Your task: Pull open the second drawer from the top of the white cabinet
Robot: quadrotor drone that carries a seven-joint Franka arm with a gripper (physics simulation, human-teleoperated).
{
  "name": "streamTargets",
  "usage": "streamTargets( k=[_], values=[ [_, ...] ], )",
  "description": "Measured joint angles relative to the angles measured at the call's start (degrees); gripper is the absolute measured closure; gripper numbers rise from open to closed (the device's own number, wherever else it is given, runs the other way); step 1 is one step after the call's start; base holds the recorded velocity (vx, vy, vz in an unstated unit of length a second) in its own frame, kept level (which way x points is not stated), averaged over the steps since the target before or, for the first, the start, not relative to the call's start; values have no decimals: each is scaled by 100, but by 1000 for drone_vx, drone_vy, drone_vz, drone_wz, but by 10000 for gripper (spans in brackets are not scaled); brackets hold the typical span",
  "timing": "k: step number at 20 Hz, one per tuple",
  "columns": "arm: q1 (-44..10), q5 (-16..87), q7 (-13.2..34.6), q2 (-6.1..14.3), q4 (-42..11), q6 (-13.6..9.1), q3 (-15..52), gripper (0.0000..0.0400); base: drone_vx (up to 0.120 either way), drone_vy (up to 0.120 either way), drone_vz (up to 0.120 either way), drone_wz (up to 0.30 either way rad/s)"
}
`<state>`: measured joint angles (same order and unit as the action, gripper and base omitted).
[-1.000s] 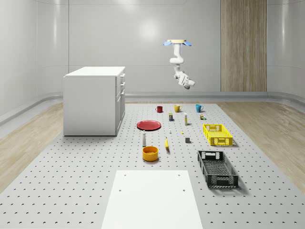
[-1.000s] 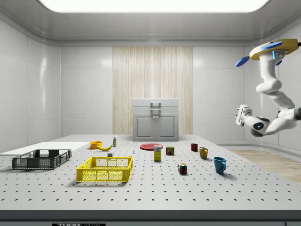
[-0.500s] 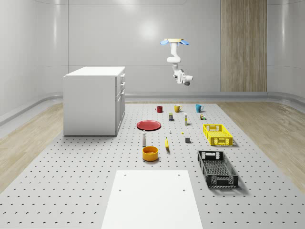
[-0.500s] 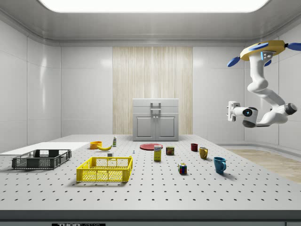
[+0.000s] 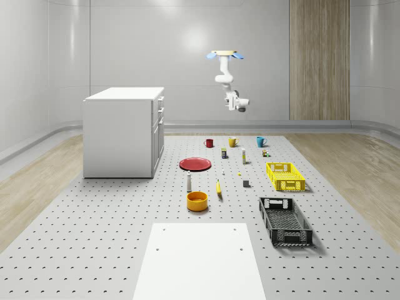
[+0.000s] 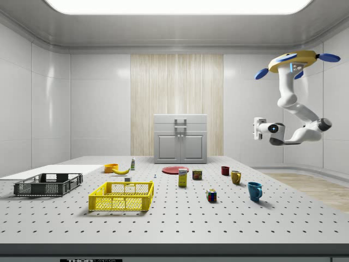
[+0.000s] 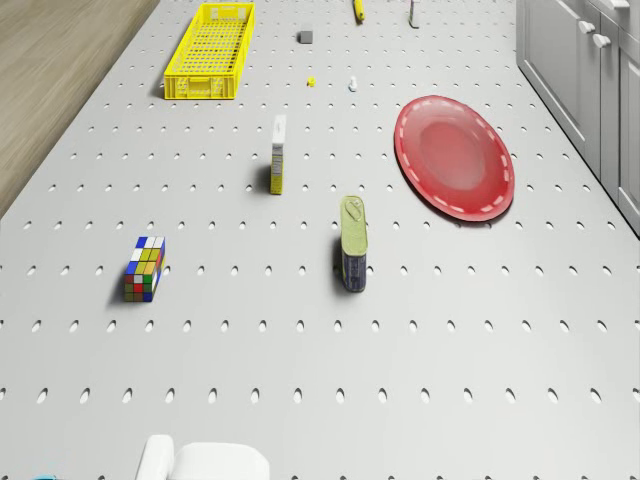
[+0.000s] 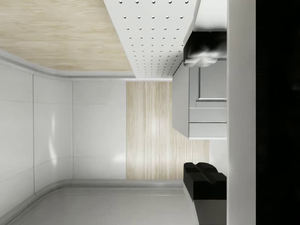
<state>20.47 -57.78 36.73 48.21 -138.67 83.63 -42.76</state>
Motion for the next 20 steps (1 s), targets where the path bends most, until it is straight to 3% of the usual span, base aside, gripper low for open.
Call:
streamTargets(
  k=[20],
  values=[
    [666, 344, 295, 528, -85, 549, -325, 100, 120, -108, 0, 0]
  ],
)
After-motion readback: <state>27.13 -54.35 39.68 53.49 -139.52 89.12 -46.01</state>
